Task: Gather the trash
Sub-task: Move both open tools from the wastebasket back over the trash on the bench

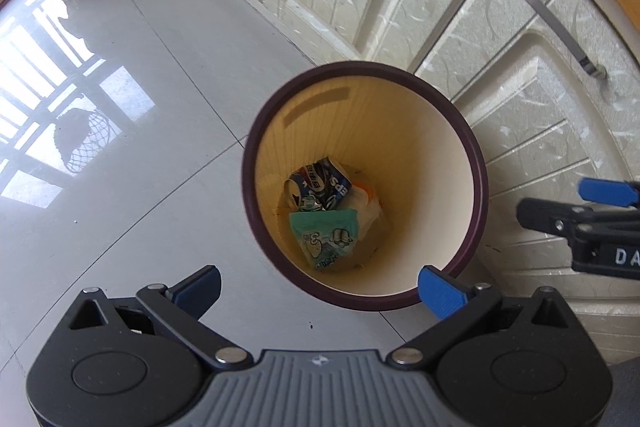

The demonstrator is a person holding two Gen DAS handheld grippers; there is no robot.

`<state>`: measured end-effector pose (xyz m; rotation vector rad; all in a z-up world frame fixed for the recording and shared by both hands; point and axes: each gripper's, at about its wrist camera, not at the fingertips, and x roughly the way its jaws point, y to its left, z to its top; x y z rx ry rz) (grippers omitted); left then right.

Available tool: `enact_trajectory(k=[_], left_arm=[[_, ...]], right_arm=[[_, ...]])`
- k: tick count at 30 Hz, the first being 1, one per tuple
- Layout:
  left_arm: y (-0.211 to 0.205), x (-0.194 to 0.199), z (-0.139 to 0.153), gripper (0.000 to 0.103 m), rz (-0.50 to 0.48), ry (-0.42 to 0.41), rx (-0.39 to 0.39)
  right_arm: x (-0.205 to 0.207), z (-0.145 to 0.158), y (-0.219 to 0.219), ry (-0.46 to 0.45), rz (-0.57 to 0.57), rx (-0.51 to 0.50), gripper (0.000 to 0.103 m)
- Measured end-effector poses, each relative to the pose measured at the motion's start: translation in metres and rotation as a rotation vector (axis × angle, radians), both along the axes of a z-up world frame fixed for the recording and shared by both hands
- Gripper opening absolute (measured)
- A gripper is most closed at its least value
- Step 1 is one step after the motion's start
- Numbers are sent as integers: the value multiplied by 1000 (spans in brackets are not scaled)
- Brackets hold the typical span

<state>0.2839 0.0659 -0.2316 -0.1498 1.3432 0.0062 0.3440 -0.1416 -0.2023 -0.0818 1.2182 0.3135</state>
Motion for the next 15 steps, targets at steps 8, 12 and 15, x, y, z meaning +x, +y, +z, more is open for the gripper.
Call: enact_trajectory(k=[8,12,15], left_arm=[[4,-11,22,103,32,-53,10],[5,-18,32,103,39,-76,16],[6,-25,39,103,47,-93,20]], right_arm=[[-19,13,-8,-48,-19,-21,103],[-27,19,-13,-69,-37,-37,103],[-32,26,-16,-86,-50,-30,103]])
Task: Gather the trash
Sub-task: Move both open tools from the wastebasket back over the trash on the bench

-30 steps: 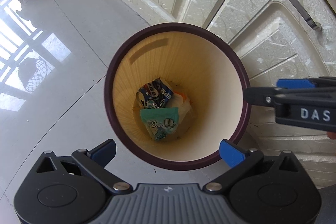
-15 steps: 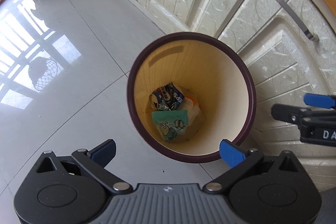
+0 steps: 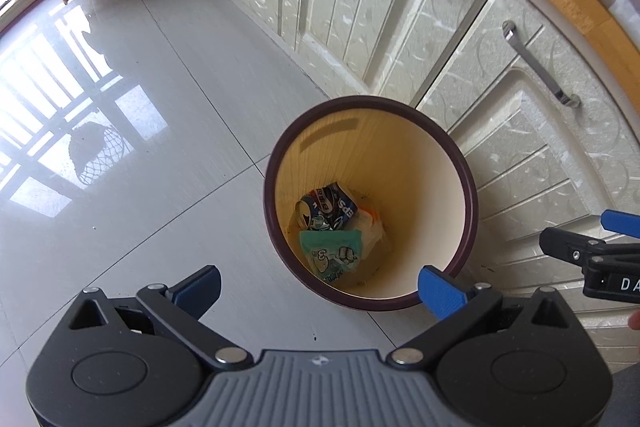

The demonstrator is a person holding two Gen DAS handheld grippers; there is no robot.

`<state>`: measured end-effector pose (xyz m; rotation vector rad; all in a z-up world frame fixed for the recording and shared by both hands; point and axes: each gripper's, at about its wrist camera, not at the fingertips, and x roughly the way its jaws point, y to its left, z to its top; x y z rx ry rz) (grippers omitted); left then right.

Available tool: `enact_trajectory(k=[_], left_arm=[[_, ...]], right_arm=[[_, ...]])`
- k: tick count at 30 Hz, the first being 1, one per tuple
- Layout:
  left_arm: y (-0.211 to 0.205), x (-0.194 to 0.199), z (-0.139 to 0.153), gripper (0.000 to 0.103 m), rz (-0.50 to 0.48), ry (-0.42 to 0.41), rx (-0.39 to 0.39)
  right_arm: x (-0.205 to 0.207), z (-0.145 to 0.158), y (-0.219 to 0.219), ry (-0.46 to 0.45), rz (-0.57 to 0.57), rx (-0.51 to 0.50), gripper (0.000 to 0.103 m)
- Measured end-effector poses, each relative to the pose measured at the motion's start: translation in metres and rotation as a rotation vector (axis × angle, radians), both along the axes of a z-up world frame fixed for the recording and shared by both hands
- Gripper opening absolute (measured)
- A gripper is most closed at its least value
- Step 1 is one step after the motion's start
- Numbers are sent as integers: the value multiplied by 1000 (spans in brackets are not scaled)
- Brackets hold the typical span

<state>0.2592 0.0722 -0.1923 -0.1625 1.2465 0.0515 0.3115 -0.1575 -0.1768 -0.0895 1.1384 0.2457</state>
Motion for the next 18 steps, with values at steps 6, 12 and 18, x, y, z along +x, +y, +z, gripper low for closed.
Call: enact_trajectory(k=[6,12,18], left_arm=[[2,-13,22,103,23,-58,4],[3,-28,45,103,44,-125,9],[2,-42,71,103,68,-228,49]], right_arm=[[-15,17,-3,-51,-1,4,103],[-30,43,-6,-151,4,47,103],[-43,72,-13,-282,0,95,103]])
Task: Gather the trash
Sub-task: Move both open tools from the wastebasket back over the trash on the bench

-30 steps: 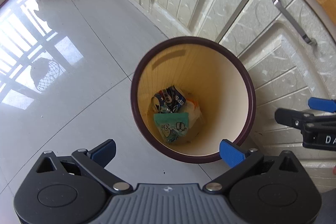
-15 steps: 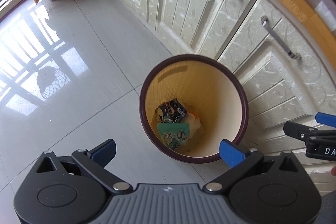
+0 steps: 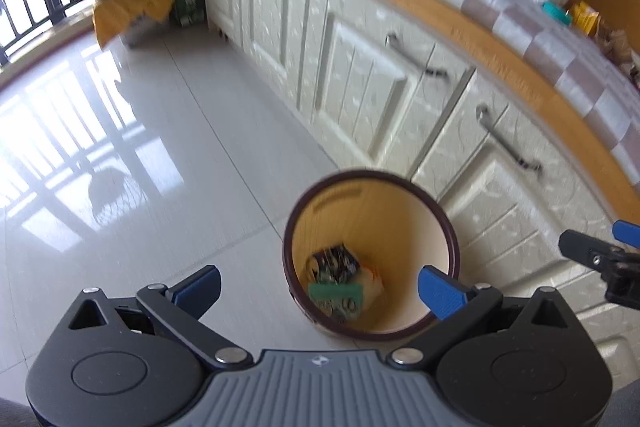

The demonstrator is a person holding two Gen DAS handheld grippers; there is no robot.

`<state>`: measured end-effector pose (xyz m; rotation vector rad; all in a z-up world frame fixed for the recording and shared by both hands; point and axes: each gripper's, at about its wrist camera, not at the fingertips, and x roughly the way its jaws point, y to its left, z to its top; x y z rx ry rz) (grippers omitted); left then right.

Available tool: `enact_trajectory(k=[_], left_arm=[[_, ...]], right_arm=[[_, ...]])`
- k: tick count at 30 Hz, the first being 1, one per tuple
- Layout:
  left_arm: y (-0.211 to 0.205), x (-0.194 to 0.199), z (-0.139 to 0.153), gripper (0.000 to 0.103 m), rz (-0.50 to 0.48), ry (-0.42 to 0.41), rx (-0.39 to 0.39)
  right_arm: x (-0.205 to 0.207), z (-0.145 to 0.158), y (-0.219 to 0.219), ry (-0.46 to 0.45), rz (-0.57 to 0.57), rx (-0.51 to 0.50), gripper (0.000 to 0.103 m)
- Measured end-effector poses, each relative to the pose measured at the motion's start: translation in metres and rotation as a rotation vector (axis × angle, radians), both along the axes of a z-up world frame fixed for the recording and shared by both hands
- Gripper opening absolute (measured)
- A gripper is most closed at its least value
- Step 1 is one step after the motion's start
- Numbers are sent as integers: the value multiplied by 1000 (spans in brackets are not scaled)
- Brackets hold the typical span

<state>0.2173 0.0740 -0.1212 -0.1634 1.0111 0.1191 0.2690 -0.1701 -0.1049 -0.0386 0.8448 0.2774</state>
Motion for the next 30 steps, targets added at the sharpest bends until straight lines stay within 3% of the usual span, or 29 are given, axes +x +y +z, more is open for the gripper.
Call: enact_trajectory(k=[9,14,22,30], left_arm=[[-7,-16,43,103,38,-207,72],[-13,-19,64,103,41,-293,57],[-40,-10,106,103,1,-433,38],[-82,18,152,103,-95,-580,71]], right_arm=[[-19,40,-10,-203,10,61,103],[-28,64,-20,-299,-8,77,103],[-31,113,-46,-444,-66,49,103],[-8,158,-79,-564,-184,23,103]])
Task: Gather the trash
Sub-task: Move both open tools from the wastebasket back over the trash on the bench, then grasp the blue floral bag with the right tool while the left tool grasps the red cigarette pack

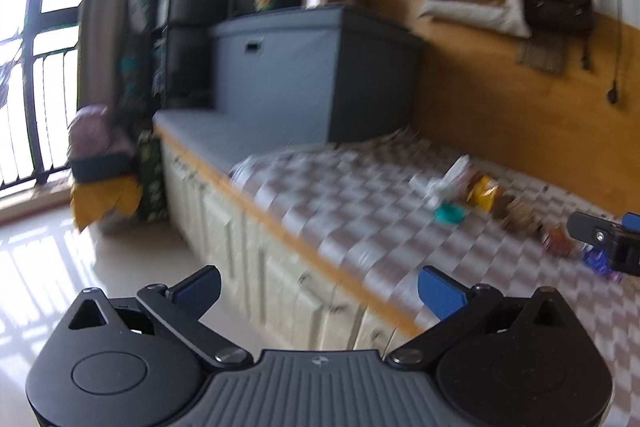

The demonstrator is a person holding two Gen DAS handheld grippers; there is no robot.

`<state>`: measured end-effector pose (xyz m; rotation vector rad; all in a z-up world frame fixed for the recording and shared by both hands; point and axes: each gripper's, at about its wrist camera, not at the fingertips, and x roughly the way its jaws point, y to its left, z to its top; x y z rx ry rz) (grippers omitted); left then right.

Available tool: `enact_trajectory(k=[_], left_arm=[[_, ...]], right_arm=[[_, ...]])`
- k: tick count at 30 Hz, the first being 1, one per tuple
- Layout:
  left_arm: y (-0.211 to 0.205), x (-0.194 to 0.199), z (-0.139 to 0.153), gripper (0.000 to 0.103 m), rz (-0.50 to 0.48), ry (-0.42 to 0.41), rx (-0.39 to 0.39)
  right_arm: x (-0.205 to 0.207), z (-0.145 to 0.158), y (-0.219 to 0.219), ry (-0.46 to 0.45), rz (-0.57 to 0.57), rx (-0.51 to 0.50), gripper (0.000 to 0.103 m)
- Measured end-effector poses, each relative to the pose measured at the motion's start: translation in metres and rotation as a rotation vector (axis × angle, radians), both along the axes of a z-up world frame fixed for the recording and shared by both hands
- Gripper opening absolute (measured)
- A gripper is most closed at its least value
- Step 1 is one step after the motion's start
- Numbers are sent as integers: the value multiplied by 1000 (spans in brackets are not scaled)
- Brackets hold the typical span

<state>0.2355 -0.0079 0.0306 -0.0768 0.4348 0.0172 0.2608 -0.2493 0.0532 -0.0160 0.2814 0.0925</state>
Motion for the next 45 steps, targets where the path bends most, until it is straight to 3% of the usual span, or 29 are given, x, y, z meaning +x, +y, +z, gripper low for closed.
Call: enact_trajectory(k=[9,14,17,22,32,39,45], left_arm=[[-50,42,36,103,-89,-120,-8],[-76,69,38,103,-137,-132,-7],[-93,90,34,103,-171,-117,-3],[-123,126,21,103,-227,-61,-10],[-196,179,-19,103,-375,76,-79],[-256,200,-40,103,-520,142,-92],[-296,224,-50,102,-558,214,-93]], right_arm=[[25,25,-33,-98,-133,4,103],[44,25,-65,-130,-231,3,103],[57,18,-88,-117,-257,16,103],[71,-1,-125,-64,-292,-53,103],[87,-49,-191,90,-370,-64,102],[99,-71,-208,165,-367,-43,89],[106,-76,-218,198,-392,0,64]])
